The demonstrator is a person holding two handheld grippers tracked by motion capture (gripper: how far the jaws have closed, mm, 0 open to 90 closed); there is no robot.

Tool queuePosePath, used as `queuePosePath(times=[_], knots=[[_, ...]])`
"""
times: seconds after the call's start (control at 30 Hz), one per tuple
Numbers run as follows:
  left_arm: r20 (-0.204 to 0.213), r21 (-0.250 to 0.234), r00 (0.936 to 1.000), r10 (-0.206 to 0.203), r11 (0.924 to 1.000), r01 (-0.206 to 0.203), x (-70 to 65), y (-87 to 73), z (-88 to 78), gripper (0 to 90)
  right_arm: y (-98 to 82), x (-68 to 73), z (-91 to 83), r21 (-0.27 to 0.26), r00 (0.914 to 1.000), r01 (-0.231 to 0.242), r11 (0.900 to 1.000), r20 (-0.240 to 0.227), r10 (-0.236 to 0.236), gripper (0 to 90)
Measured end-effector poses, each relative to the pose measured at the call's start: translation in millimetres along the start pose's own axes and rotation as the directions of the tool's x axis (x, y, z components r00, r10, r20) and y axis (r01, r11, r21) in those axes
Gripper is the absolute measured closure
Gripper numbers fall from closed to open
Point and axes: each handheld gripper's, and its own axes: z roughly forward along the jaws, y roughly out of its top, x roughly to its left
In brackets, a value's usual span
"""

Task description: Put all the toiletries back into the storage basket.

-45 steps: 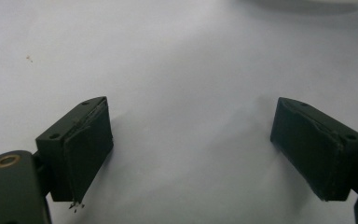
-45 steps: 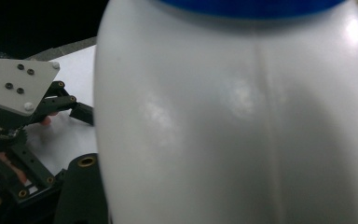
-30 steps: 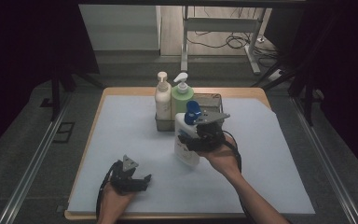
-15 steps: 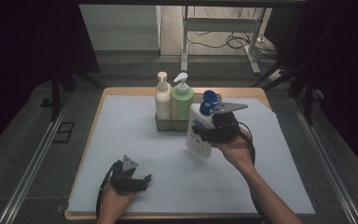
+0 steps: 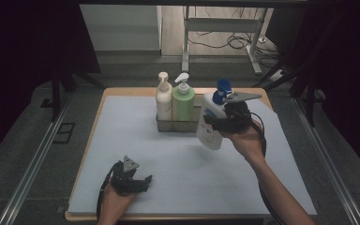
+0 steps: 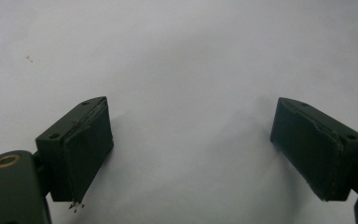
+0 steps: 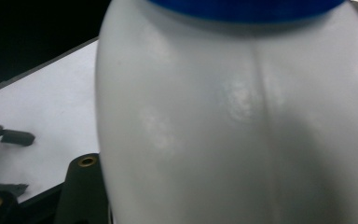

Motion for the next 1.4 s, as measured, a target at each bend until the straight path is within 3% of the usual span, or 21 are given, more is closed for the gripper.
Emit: queuePosePath(times=[0.5,1.4], knots=[[-0.001,0.000,1.0000,0.001,1.0000,-0.001,0.0,0.0,0.0,12.3,16.5,-18.3,7.3,-0.021,0.9974,-0.027,0.999,0.066,0.028,40.4],[0.000,0.001,1.0000,0.002,1.0000,-0.002,0.2,0.1,0.1,12.3,37.1,-40.1,43.0,-0.024,0.9875,-0.077,0.997,0.136,0.079,40.4]])
